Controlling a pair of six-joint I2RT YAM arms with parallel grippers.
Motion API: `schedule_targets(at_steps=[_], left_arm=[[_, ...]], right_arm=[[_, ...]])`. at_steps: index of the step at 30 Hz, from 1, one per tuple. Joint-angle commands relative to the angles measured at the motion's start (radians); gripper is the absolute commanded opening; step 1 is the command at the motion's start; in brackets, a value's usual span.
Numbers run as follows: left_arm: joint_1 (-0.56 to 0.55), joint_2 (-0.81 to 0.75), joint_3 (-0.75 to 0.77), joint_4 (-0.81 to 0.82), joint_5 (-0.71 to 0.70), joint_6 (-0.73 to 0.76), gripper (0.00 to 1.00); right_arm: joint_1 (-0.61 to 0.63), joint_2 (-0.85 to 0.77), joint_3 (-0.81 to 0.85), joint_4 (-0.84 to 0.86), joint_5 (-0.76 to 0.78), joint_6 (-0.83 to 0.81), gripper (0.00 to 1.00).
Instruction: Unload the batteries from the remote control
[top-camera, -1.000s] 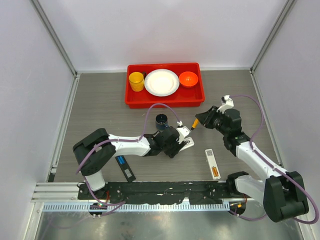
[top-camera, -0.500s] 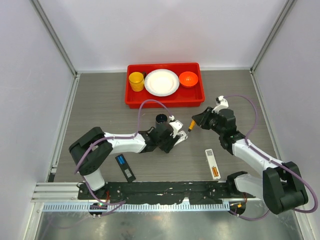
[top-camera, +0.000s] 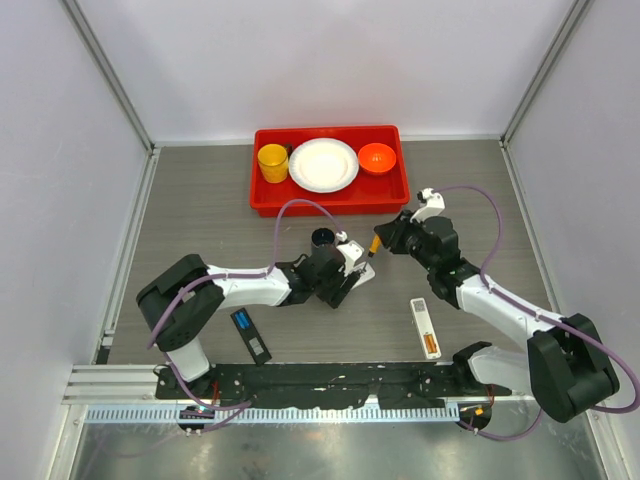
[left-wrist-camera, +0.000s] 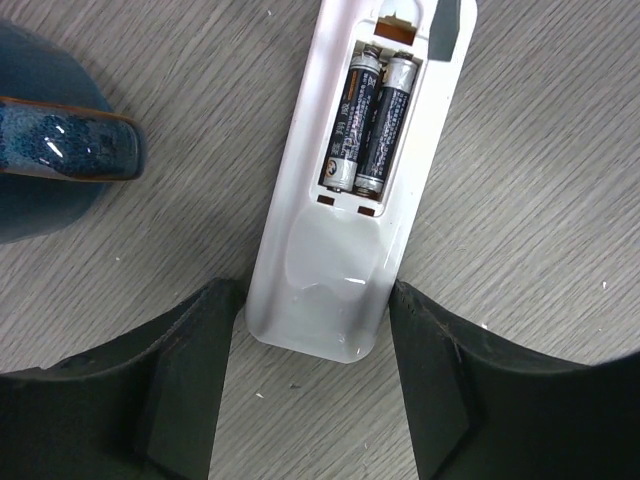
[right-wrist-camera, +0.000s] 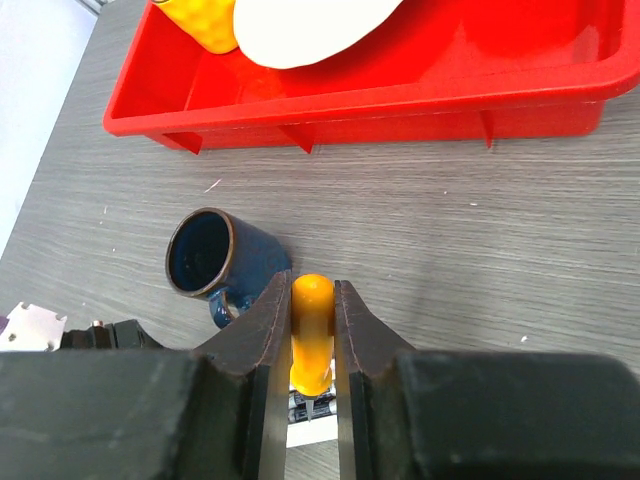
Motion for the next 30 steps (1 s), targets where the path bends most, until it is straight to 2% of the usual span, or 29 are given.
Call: schedule_targets(at_steps=[1,3,7,13,18,19,30], left_arm=[[0.008,0.015,-0.008,-0.074,-0.022,0.007,0.65],[0.006,0.028,0.002,-0.08,-0.016,0.008,0.6],[0.008,0.028,0.002,-0.074,0.008,0.013,0.44],[0.008,0.027,0.002,-0.07,0.039,0.011,0.28],[0.006,0.028,0.005,-0.054,0.06,0.003,0.21],[0.006,0.033,0.006,-0.054,0.065,0.002,0.19],[0.006,0.035,0.016,-0.071,0.038,0.007,0.12]], right_arm=[[0.003,0.01,0.051,0.065,0.043,-0.032,0.01],[0.003,0.018,0.054,0.066,0.043,-0.035,0.01],[0.004,0.016,0.054,0.071,0.043,-0.042,0.01],[0.007,0.006,0.055,0.074,0.043,-0.052,0.01],[0.03,0.029,0.08,0.065,0.043,-0.078,0.01],[0.035,0.033,0.082,0.073,0.085,-0.079,0.01],[0.058,0.099,0.069,0.135,0.141,-0.087,0.01]])
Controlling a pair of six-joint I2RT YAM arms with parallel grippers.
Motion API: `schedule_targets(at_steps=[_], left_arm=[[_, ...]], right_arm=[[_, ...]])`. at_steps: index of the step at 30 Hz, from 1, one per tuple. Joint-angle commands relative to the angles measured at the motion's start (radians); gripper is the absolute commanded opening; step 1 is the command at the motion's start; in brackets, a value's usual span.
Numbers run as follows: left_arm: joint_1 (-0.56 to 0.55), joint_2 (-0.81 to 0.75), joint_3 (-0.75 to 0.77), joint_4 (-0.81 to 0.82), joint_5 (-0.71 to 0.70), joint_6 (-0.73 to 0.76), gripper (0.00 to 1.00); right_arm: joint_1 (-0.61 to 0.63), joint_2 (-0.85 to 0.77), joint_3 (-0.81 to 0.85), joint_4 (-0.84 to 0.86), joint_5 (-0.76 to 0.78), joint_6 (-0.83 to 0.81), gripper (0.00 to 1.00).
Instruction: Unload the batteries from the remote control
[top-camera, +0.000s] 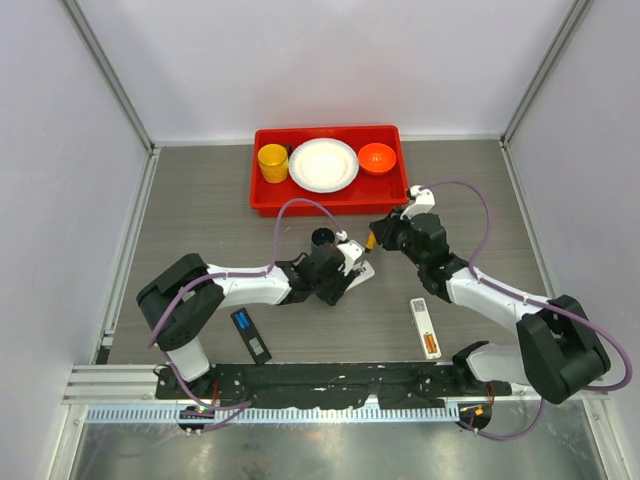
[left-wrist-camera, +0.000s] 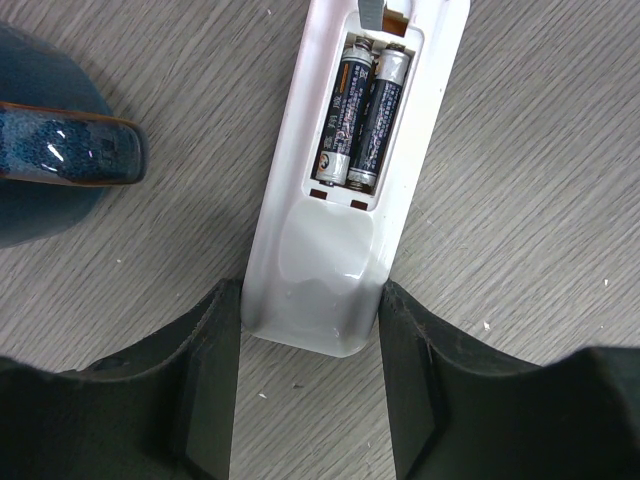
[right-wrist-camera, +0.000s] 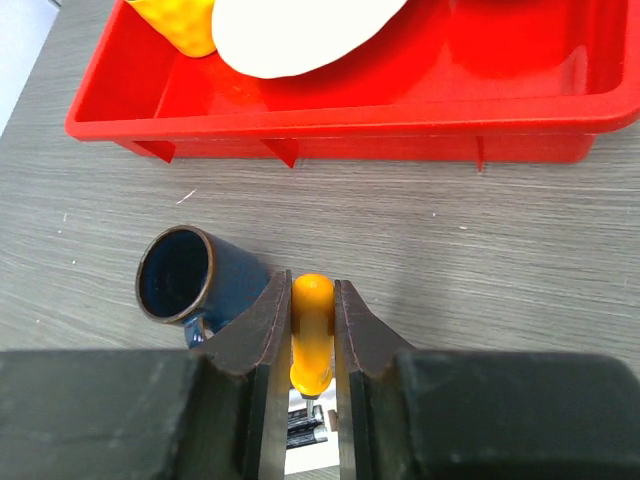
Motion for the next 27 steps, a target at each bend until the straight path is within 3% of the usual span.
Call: schedule_targets(at_steps=[1,27], left_arm=[[0.004,0.028,0.004,-0.057,0.013,0.0,0.11],[0.003,0.04,0.031,-0.071,0.022,0.001,0.0]], right_arm=[[0.008,0.012,0.024,0.093,0.045,-0.026,0.01],[0.018,0.081,0.007,0.108,0.028,-0.043,0.01]])
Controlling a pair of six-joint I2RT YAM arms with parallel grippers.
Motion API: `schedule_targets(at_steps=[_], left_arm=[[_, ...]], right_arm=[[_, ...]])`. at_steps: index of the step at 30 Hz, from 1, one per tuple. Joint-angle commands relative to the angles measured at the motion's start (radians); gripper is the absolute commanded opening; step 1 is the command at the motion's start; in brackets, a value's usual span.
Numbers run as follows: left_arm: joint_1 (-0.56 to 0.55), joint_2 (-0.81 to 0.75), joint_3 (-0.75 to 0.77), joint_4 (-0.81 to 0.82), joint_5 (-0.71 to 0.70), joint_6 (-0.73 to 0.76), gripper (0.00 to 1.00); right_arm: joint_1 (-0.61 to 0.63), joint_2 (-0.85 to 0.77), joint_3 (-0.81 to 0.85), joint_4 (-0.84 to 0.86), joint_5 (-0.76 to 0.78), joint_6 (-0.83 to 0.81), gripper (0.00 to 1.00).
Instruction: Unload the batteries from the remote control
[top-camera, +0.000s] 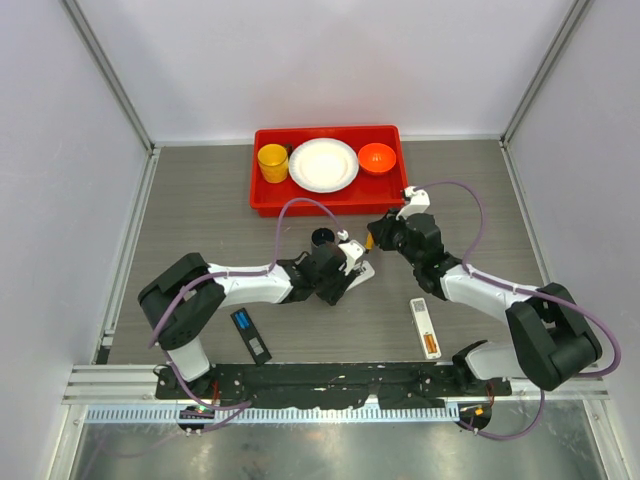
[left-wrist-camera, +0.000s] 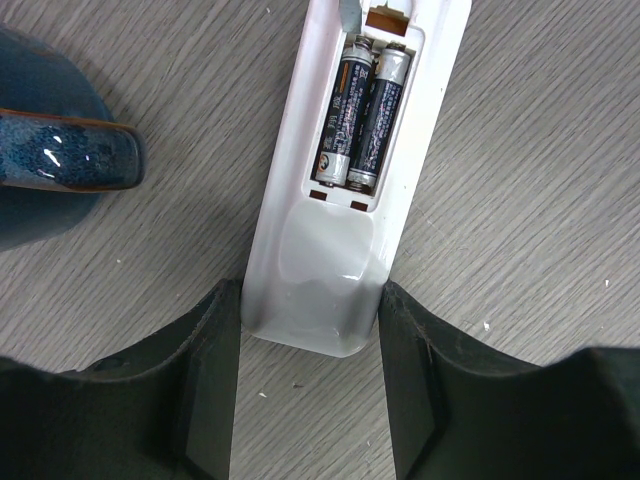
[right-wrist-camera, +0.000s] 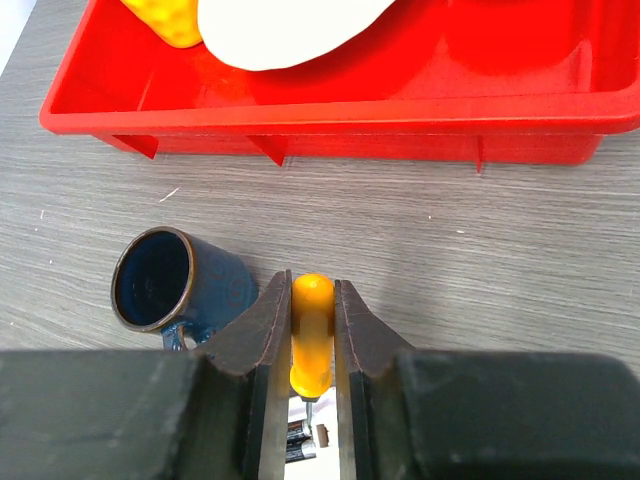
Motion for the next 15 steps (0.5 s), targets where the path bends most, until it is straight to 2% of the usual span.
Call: schedule_targets(at_steps=[1,15], left_arm=[[0.003,0.031,0.01,-0.043,0.02,0.001,0.0],[0.004,0.025,0.003,-0.04,0.015,-0.001,0.0]], right_arm=[[0.009,-0.002,0.007,0.047,0.011,-0.021,0.01],[0.026,-0.053,-0.013,0.062,-0.027,-0.034,0.01]])
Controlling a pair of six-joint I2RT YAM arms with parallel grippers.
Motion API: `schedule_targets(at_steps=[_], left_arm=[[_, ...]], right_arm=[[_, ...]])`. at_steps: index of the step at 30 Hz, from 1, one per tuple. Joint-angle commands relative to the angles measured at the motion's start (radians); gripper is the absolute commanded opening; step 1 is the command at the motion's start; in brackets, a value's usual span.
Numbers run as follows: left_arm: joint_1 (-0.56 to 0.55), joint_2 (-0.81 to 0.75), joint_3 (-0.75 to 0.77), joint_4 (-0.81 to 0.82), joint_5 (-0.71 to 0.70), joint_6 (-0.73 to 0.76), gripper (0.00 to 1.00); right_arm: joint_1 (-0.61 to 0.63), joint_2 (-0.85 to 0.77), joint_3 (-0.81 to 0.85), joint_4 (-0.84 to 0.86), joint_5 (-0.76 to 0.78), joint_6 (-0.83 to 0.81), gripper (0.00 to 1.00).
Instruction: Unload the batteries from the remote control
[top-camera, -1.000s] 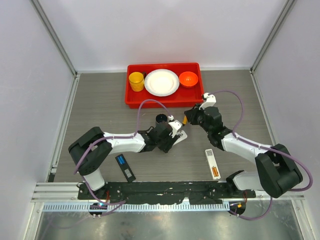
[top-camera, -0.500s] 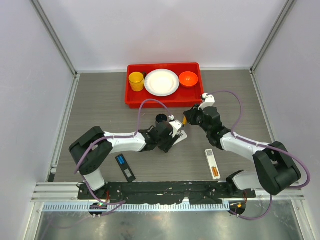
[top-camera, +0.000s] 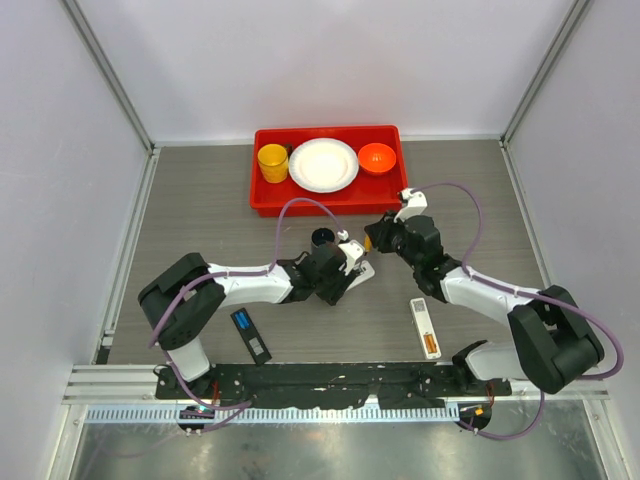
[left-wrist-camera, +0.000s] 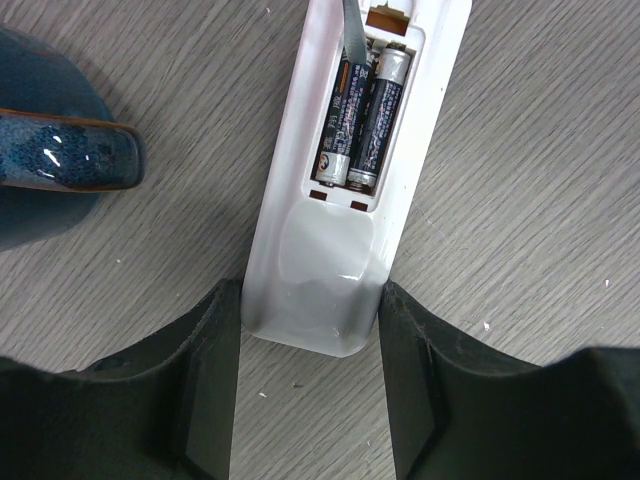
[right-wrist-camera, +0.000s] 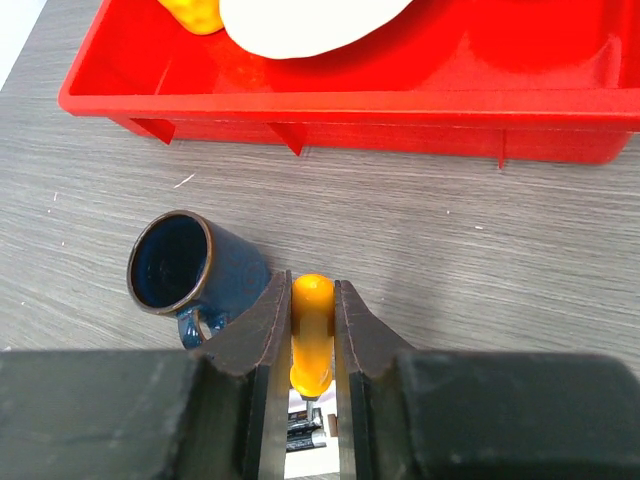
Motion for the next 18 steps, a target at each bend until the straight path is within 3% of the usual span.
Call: schedule_targets(at_steps=[1,18], left_arm=[[0.004,0.027,0.005,-0.037,0.016,-0.001,0.0],[0.004,0.028,0.005,-0.041,0.014,-0.001,0.0]], right_arm=[[0.012,-0.04,-0.006,0.057,-0.005,-0.023,0.01],[0.065,0.003,0.025,-0.032,0.199,-0.094,0.01]])
